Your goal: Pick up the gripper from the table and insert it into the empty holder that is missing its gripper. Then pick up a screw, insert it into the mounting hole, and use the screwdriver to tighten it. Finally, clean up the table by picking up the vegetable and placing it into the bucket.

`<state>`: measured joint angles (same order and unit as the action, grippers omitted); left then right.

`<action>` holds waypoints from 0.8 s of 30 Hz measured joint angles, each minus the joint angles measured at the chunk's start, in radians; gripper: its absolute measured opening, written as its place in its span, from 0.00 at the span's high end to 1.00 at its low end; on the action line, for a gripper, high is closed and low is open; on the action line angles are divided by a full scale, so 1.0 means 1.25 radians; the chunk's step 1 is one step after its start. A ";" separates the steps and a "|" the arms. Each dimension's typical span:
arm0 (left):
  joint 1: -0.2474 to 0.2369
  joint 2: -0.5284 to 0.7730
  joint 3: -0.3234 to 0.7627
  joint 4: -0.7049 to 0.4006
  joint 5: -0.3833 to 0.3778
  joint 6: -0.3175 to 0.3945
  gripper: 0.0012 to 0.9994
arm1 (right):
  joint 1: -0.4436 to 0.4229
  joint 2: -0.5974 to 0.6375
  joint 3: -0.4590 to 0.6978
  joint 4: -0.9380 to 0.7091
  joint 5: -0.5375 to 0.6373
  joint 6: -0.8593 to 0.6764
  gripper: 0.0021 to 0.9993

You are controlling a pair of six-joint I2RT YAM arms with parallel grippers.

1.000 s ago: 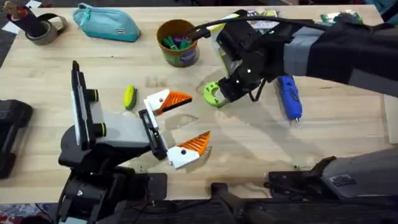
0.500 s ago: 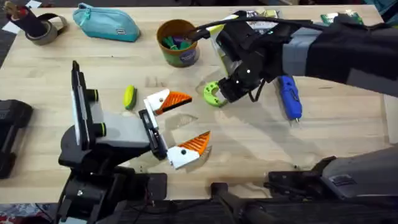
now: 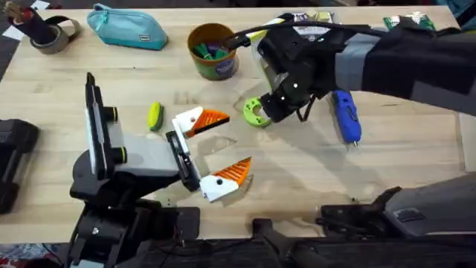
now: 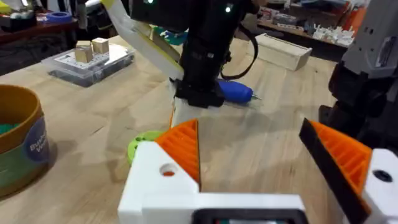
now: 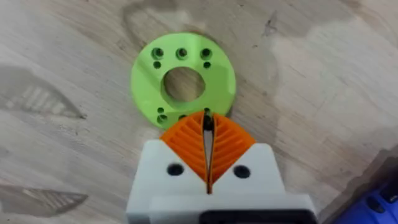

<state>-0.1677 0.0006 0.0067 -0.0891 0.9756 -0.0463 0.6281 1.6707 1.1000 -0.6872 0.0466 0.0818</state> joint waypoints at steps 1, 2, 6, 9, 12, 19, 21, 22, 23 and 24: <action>0.000 0.000 0.000 0.000 0.000 0.000 0.01 | 0.000 0.000 0.000 0.001 0.001 0.000 1.00; 0.000 0.000 0.000 0.000 0.000 0.000 0.01 | 0.000 0.000 0.000 0.001 0.001 0.000 1.00; 0.000 0.000 0.000 0.000 0.000 0.000 0.01 | 0.000 0.000 0.008 -0.012 0.003 0.000 1.00; 0.000 0.000 0.000 0.000 0.000 0.000 0.01 | 0.000 -0.006 0.030 -0.042 0.006 0.000 1.00; 0.000 0.000 0.000 0.000 0.000 0.000 0.01 | 0.000 -0.027 0.069 -0.091 0.008 0.000 1.00; 0.000 0.000 0.000 0.000 0.000 0.000 0.01 | 0.000 -0.077 0.250 -0.260 0.010 -0.001 1.00; 0.000 0.000 0.000 0.000 0.000 0.000 0.01 | 0.000 -0.084 0.310 -0.305 0.010 -0.001 1.00; 0.000 0.000 0.000 0.000 0.000 0.000 0.01 | 0.000 -0.085 0.337 -0.325 0.010 -0.001 1.00; 0.000 0.000 0.000 0.000 0.000 0.000 0.01 | 0.000 -0.087 0.363 -0.341 0.010 -0.001 1.00; 0.000 0.000 0.000 0.000 0.000 0.000 0.01 | 0.000 -0.088 0.389 -0.360 0.010 -0.001 1.00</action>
<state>-0.1677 0.0006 0.0067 -0.0891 0.9752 -0.0463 0.6281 1.5604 1.5858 -1.1372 0.0593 0.0807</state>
